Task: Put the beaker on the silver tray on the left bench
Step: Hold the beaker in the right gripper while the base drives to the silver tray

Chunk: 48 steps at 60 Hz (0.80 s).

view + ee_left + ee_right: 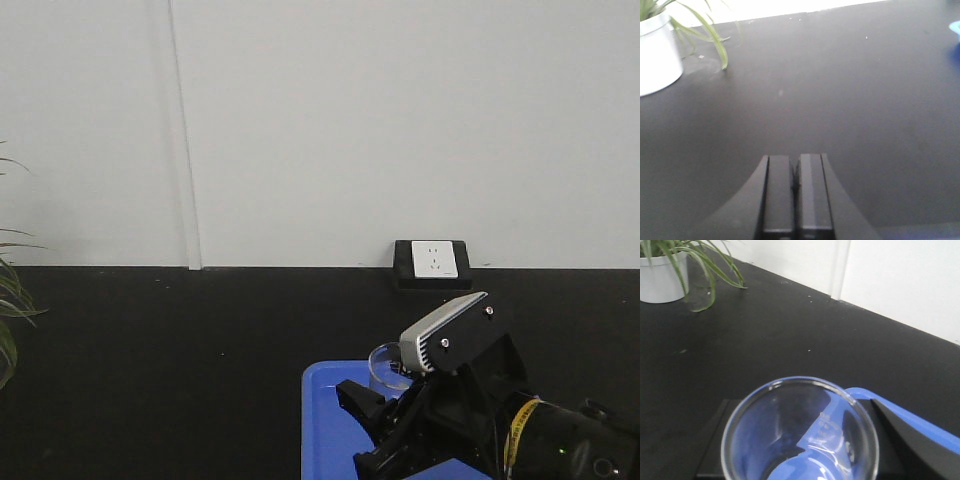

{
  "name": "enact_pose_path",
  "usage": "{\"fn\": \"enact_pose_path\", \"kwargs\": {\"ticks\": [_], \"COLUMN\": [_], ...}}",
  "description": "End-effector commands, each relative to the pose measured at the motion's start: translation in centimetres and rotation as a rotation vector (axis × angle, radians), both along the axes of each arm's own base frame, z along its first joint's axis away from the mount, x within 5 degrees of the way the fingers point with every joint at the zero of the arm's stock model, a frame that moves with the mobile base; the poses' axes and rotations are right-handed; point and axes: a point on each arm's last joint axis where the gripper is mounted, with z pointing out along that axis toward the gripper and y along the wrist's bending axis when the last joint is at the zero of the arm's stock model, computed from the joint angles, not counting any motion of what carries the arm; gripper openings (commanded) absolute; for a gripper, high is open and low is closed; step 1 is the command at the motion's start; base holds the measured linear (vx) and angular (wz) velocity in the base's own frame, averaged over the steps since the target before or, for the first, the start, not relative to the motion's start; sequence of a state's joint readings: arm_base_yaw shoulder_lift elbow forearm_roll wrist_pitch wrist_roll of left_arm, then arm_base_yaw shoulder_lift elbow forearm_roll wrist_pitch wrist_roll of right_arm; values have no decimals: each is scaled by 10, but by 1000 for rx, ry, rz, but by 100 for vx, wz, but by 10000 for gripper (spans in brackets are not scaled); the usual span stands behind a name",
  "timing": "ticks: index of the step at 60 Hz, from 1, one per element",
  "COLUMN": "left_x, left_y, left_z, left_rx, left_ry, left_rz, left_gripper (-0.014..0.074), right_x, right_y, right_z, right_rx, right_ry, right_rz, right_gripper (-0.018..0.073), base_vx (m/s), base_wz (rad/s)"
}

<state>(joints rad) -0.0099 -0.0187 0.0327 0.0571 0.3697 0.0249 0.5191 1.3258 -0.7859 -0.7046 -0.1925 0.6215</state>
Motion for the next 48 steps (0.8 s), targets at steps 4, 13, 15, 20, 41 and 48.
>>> {"fn": "enact_pose_path", "kwargs": {"ticks": [4, 13, 15, 20, 41, 48], "left_x": [2, 2, 2, 2, 2, 2], "left_y": [-1, -1, -1, -1, -1, -1], "left_z": [1, 1, 1, 1, 1, 1], "left_rx": [-5, -5, -5, -5, -5, -5], "left_ry": [-66, -66, -66, -66, -66, -66], "left_rz": [-9, -9, -9, -9, -9, -9], "left_gripper": [1, 1, 1, 1, 1, 1], "right_x": [-4, -4, -4, -3, -4, -3], "right_y": [2, 2, 2, 2, 2, 2], "right_z": [24, 24, 24, 24, 24, 24], "right_rx": [72, 72, 72, 71, 72, 71], "right_ry": [-85, -84, -84, -84, -84, -84], "right_rz": [33, 32, 32, 32, 32, 31], "right_gripper": [-14, -14, -14, -14, -13, -14], "base_vx": [-23, -25, -28, -30, -33, -35], "base_wz": [5, 1, -2, -3, -5, -4]}}
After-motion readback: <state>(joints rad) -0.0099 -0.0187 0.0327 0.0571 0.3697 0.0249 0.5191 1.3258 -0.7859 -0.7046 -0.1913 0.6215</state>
